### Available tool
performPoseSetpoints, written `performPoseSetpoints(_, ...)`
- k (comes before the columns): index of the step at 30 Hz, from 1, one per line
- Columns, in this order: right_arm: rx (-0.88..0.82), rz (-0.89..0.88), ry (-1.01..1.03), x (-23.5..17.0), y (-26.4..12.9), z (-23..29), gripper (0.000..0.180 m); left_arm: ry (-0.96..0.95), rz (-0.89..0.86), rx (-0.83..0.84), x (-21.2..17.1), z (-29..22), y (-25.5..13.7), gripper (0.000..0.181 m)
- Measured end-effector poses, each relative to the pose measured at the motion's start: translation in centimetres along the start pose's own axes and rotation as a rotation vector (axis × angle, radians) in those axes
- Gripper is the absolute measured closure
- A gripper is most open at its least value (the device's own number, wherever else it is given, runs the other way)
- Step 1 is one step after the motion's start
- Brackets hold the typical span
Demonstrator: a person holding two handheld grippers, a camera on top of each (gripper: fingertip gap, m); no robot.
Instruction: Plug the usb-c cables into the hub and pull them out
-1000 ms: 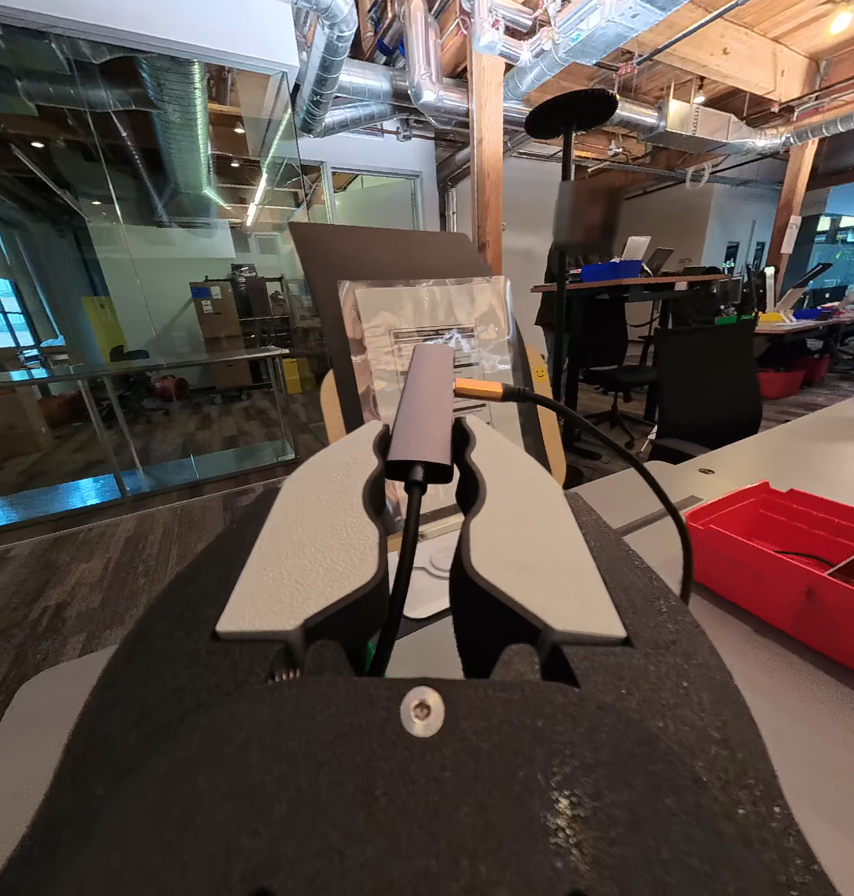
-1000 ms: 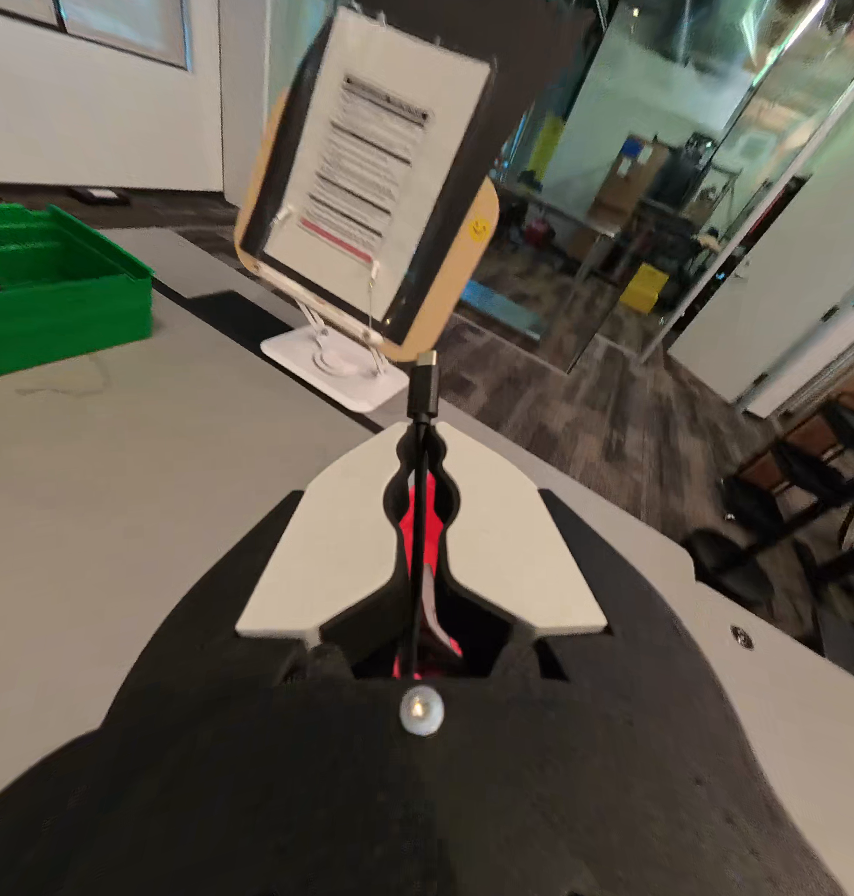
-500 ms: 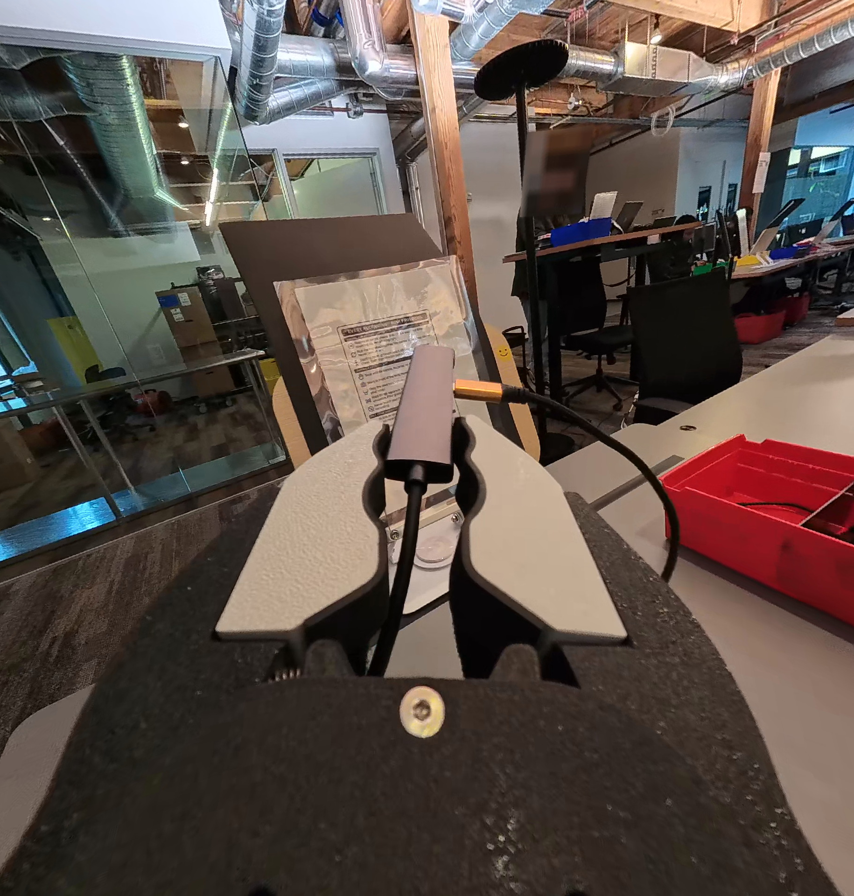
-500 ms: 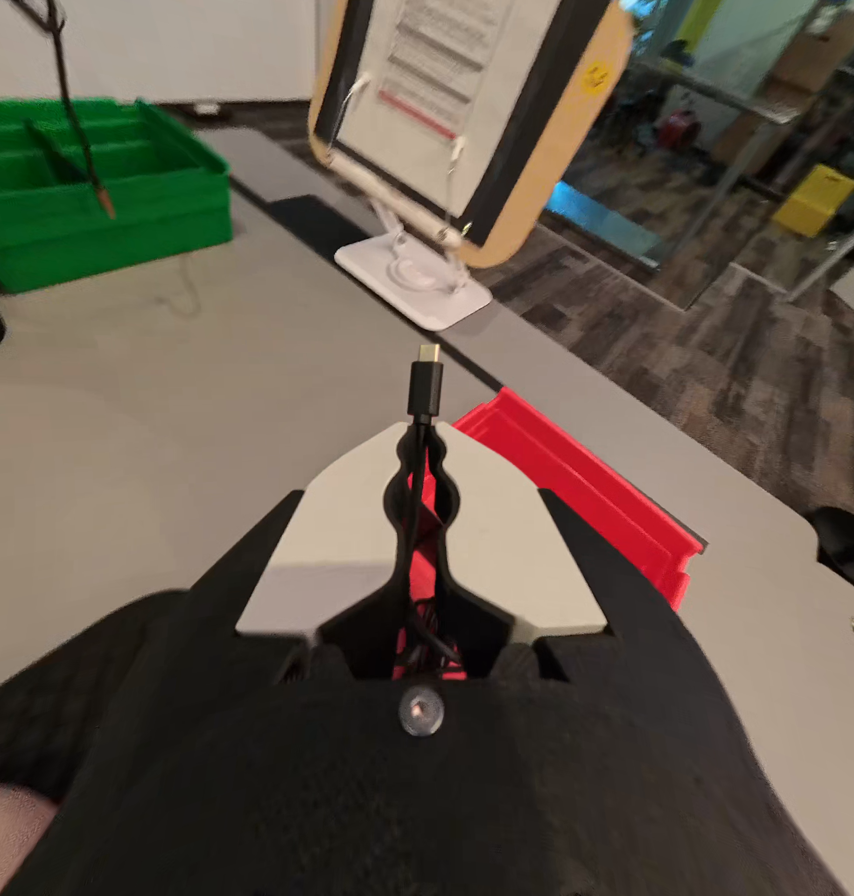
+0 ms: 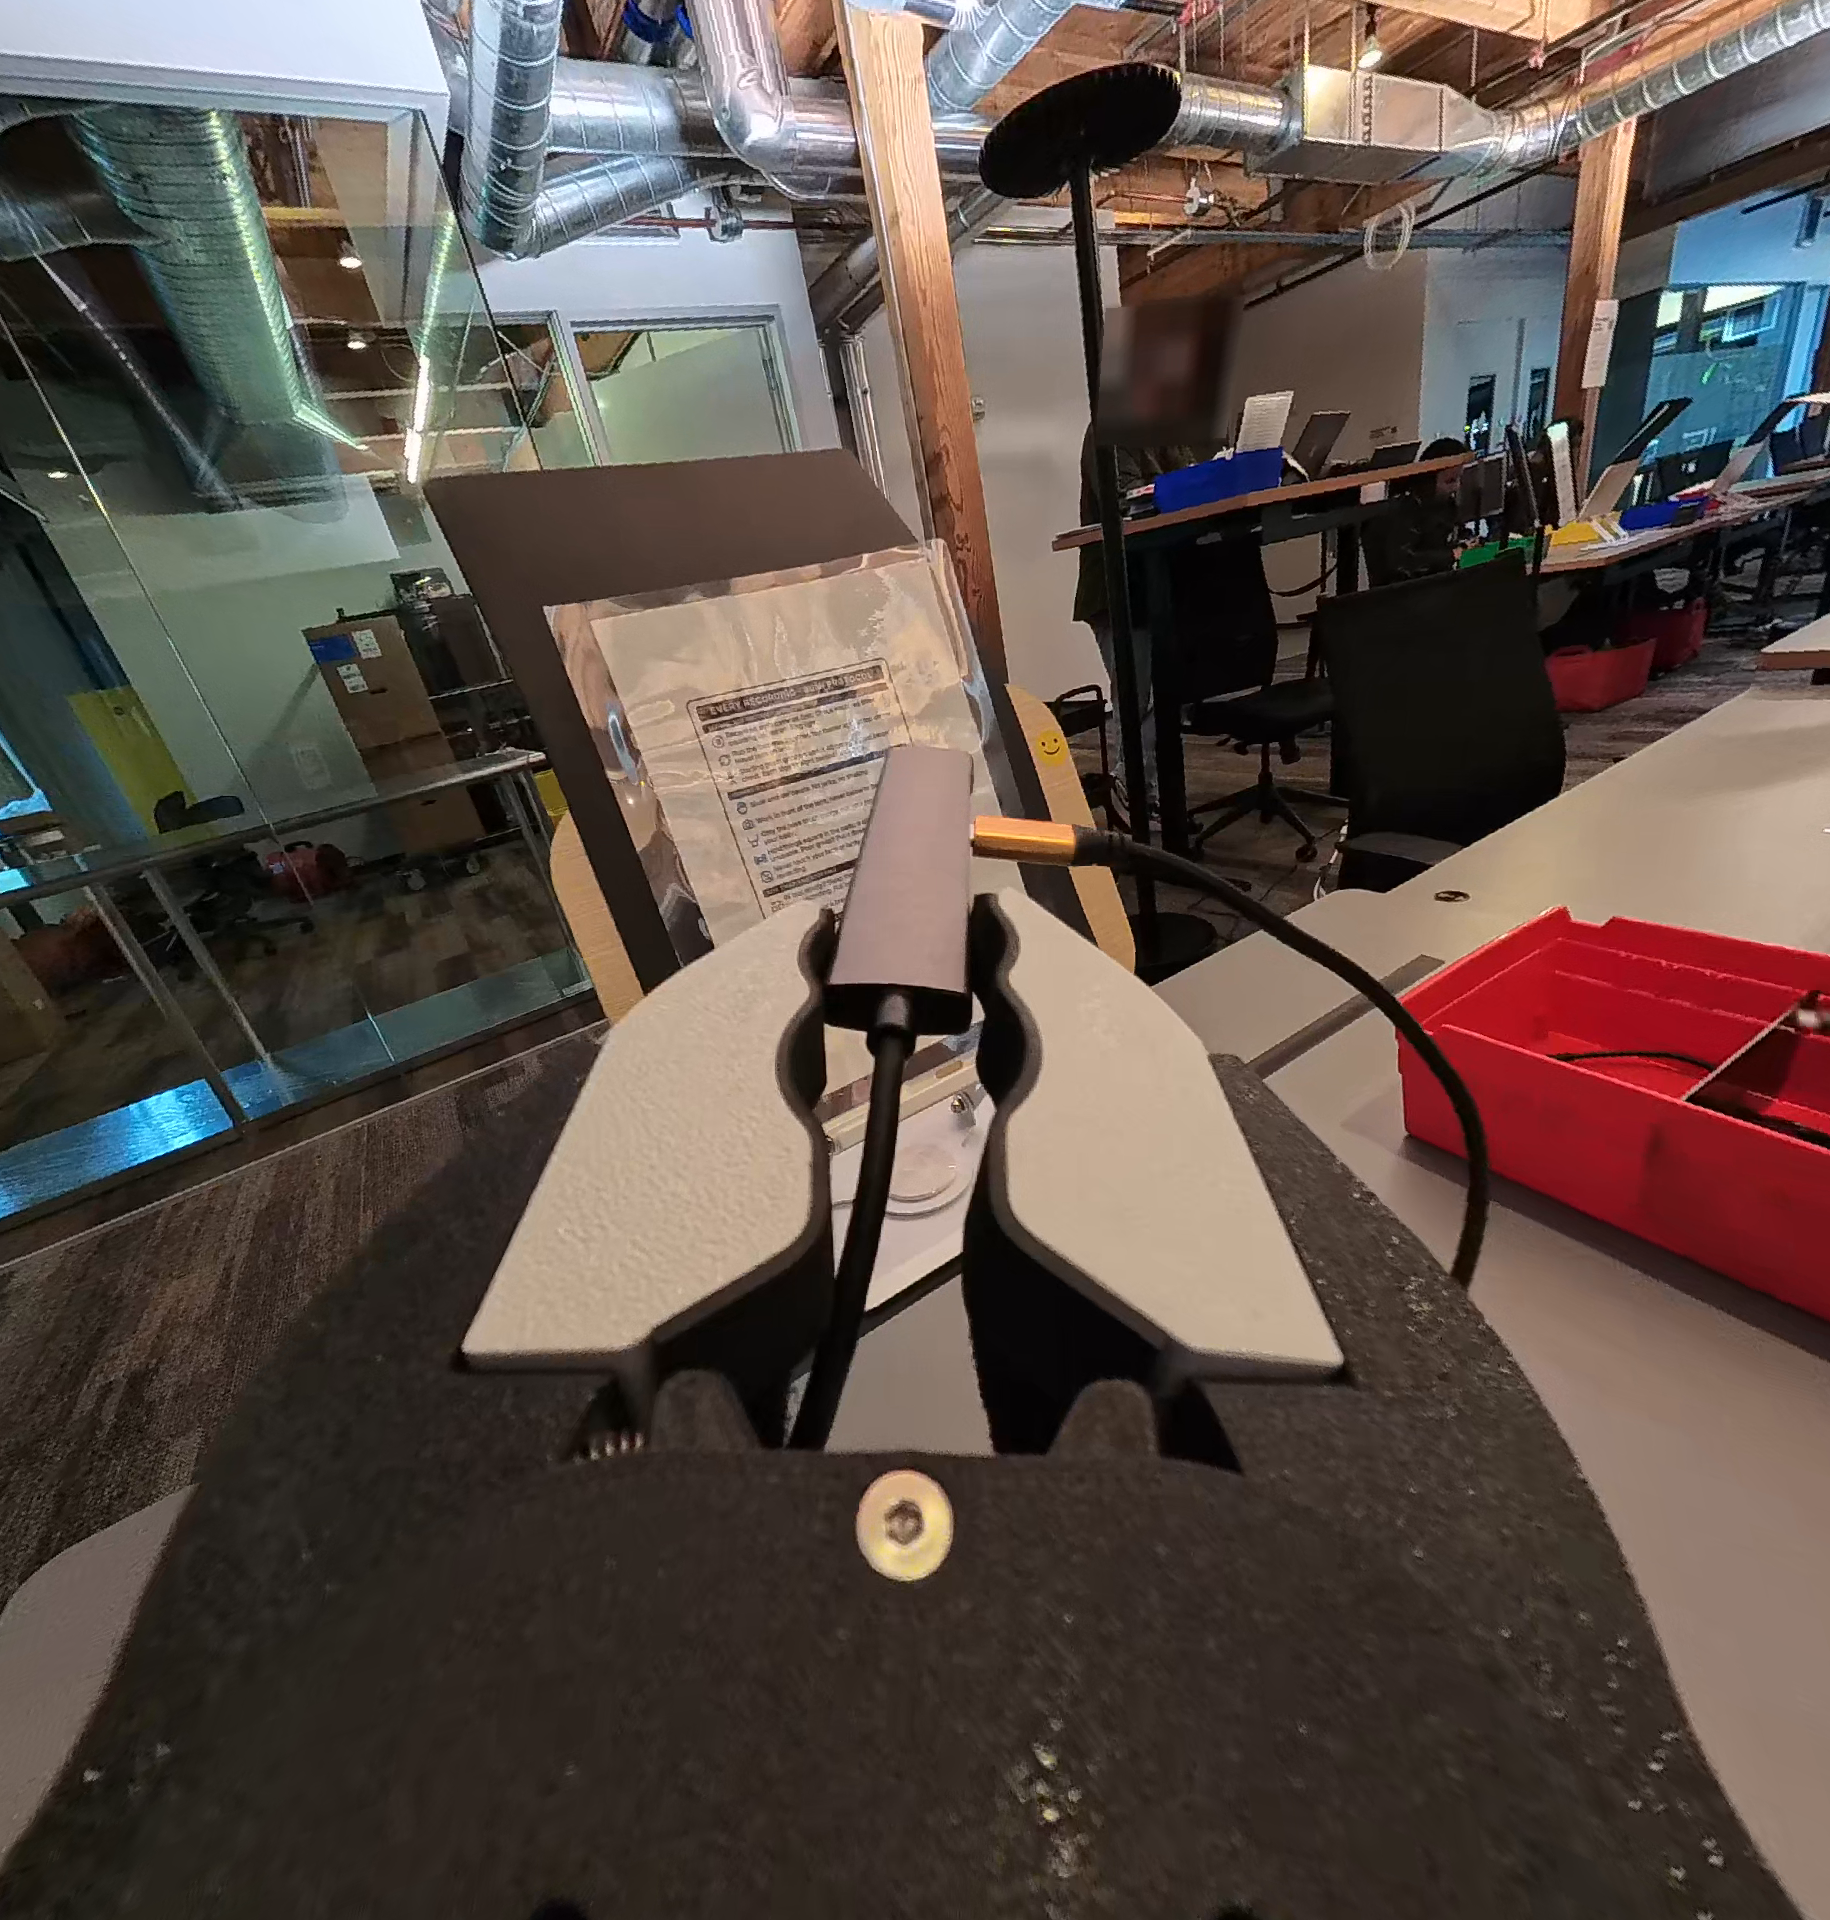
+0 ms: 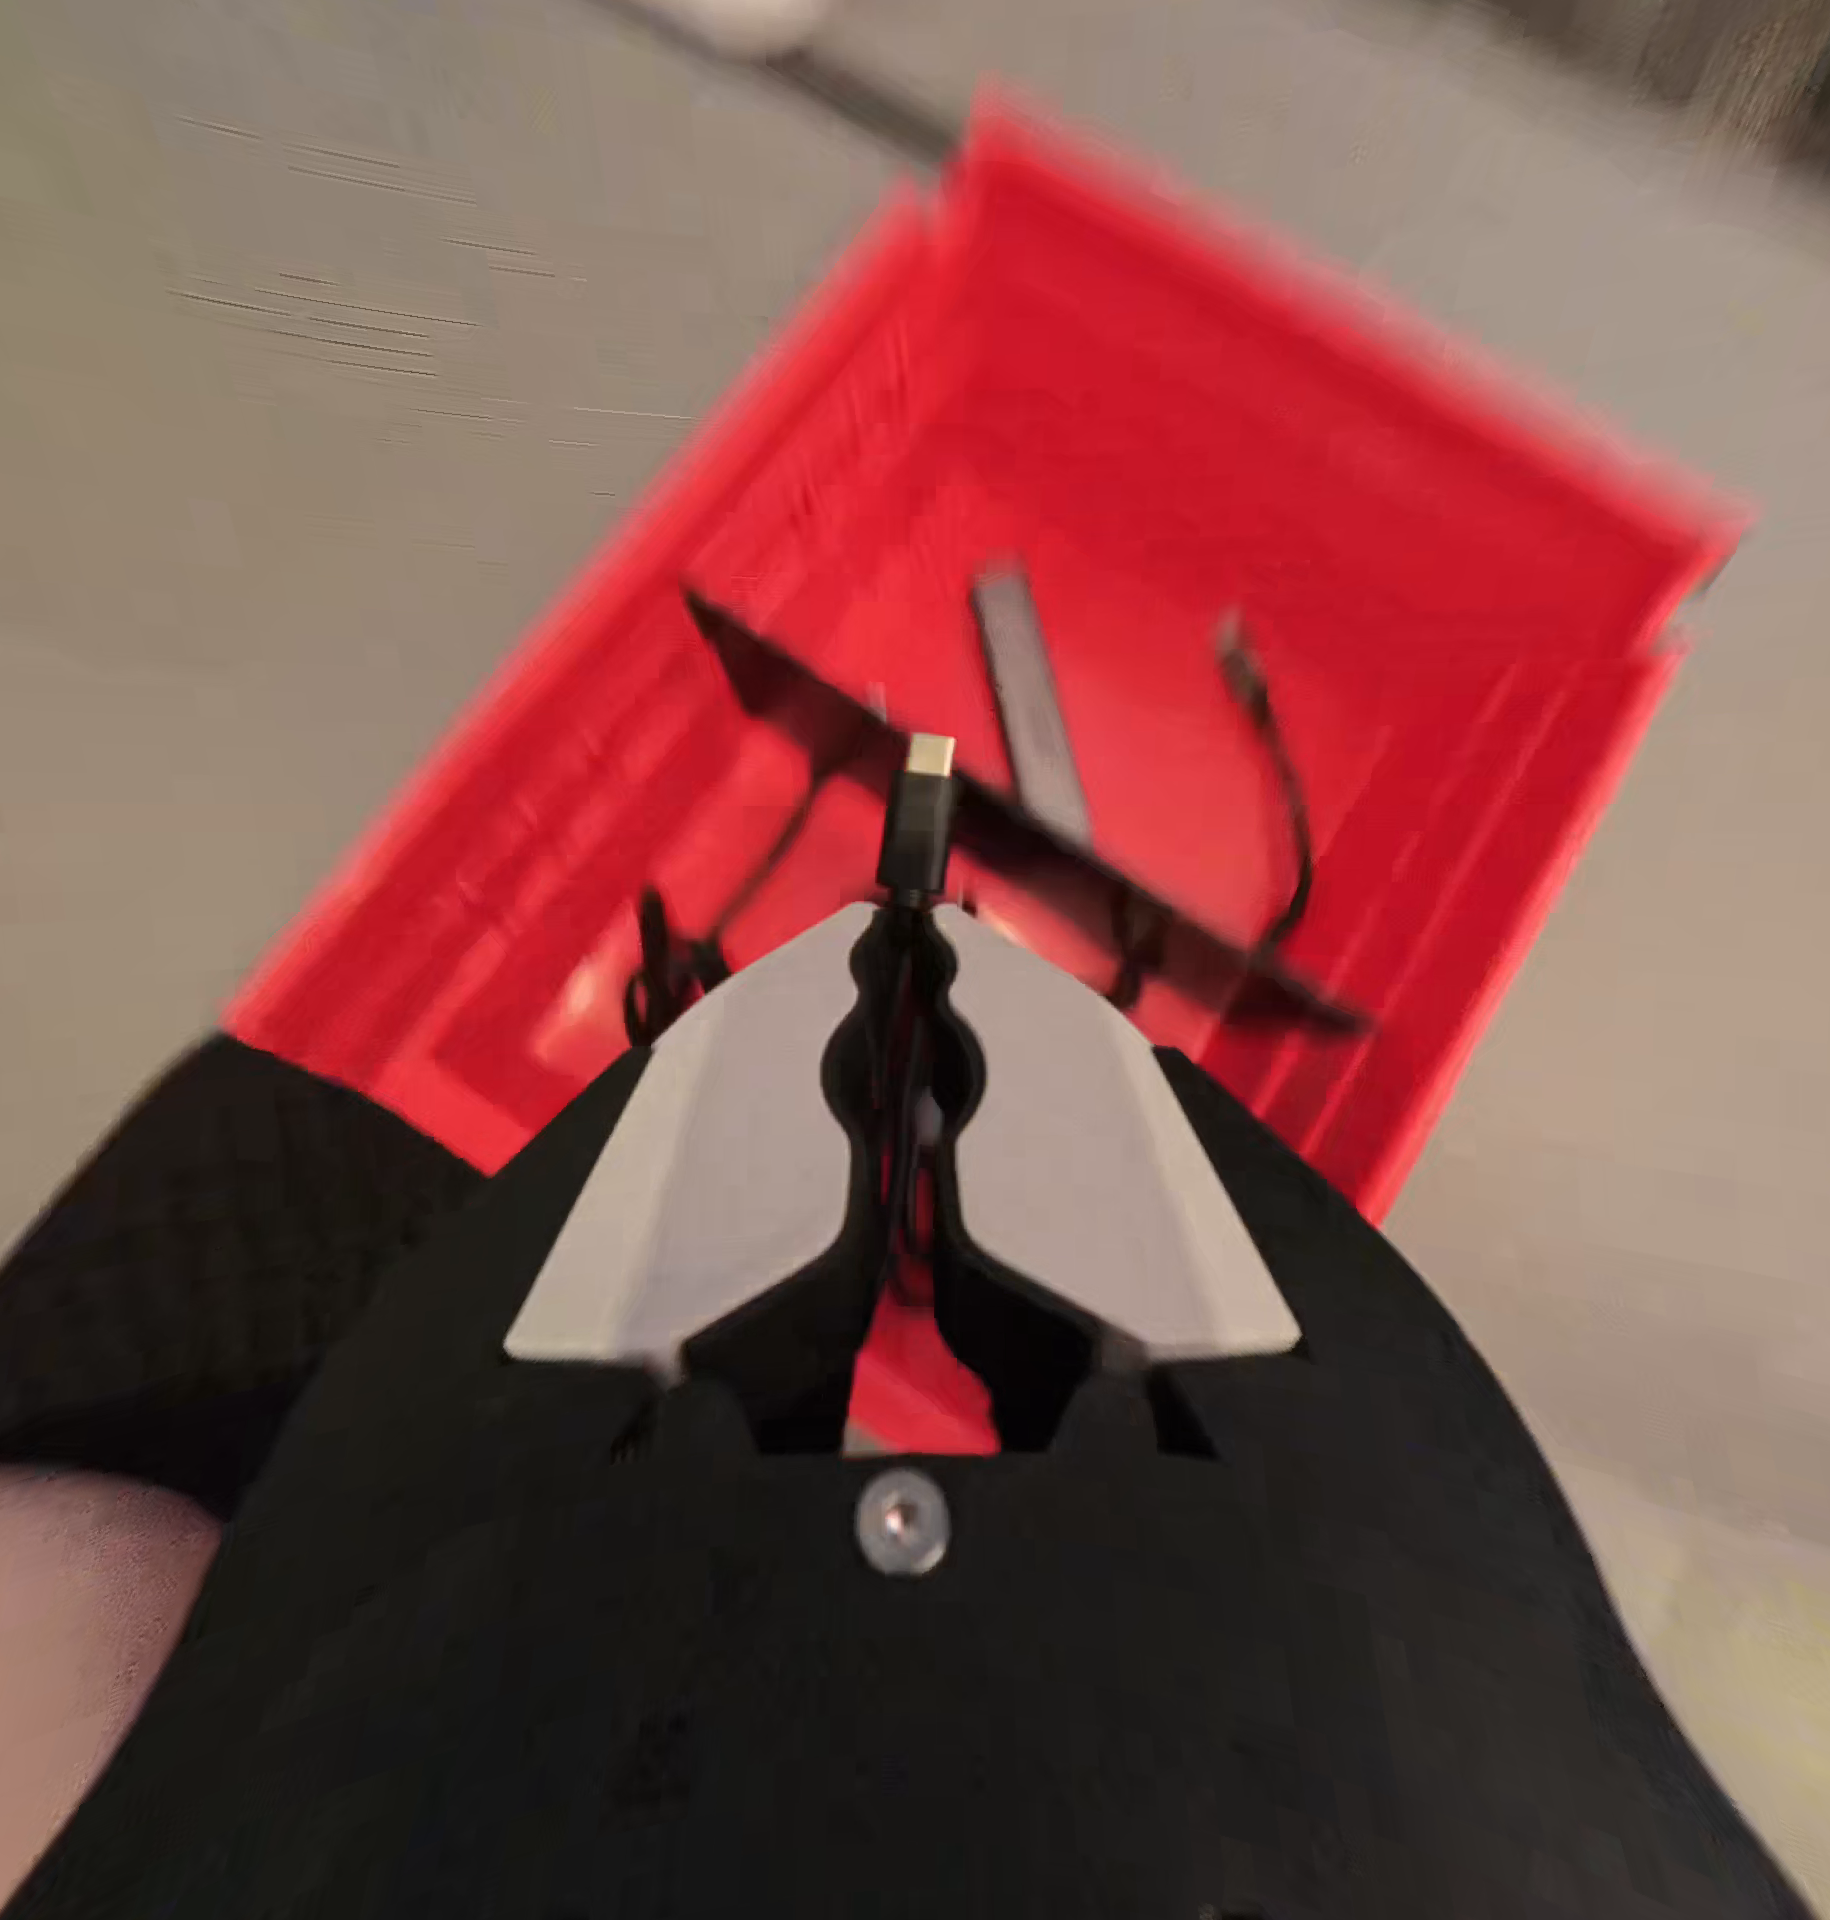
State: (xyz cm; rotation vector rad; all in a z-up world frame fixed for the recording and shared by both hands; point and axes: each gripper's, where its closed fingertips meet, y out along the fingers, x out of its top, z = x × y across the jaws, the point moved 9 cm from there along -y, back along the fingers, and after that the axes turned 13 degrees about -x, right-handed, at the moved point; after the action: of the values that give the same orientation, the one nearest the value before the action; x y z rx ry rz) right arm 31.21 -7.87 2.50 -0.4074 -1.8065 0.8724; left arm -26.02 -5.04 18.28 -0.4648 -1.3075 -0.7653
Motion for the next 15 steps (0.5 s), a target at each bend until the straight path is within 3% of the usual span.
performPoseSetpoints(2,0.007,0.229,0.005,-2.0,2.4,-0.3,0.173,0.007,0.001,0.000,0.0,-0.2,0.1,0.157)
performPoseSetpoints(7,0.119,0.334,-0.027,-3.3,6.2,0.4,0.171,0.015,0.003,-0.010,0.1,-0.4,0.2,0.157)
performPoseSetpoints(11,0.053,0.283,0.025,-2.8,6.0,-0.6,0.169,0.022,0.013,-0.031,0.1,-0.8,0.6,0.157)
performPoseSetpoints(15,-0.244,0.107,-0.022,-0.4,1.8,-2.0,0.145,0.035,0.027,-0.059,0.0,-1.5,1.2,0.157)
